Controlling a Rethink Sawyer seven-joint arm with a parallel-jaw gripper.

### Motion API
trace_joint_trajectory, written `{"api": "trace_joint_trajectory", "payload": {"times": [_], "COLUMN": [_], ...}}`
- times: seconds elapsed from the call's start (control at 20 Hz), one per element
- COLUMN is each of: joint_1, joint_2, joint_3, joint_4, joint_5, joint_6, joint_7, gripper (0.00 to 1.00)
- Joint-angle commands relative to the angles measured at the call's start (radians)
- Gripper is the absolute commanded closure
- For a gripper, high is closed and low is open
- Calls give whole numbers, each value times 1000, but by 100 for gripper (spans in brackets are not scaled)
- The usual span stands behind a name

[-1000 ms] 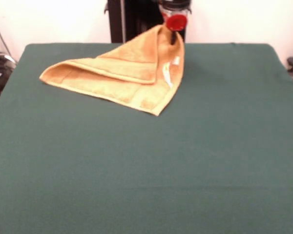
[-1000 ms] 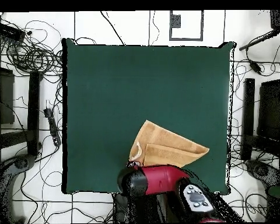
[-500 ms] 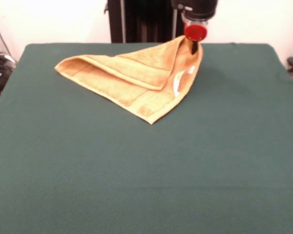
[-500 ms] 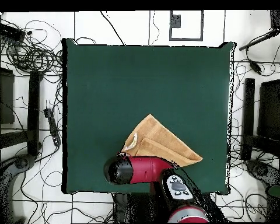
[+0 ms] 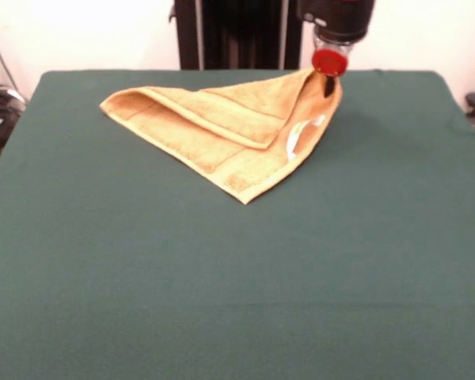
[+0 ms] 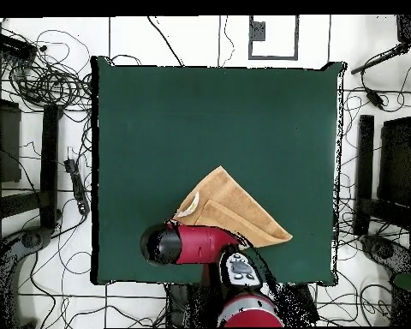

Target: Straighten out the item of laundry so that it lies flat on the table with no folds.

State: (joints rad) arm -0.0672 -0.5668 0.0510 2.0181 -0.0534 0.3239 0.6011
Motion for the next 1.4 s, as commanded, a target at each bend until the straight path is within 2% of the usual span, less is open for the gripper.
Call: {"api": "trace_joint_trajectory", "payload": {"times": [0.05,1.05,1.4], "joint_1": [120,273,336], "joint_2": [62,195,229], "joint_3": [-2,-66,-96], "joint_4": [-148,-313,-380], "joint_5": [138,226,285], "joint_6": [-75,-89,-49], "joint_7": [406,552,625], "gripper": [100,100,100]}}
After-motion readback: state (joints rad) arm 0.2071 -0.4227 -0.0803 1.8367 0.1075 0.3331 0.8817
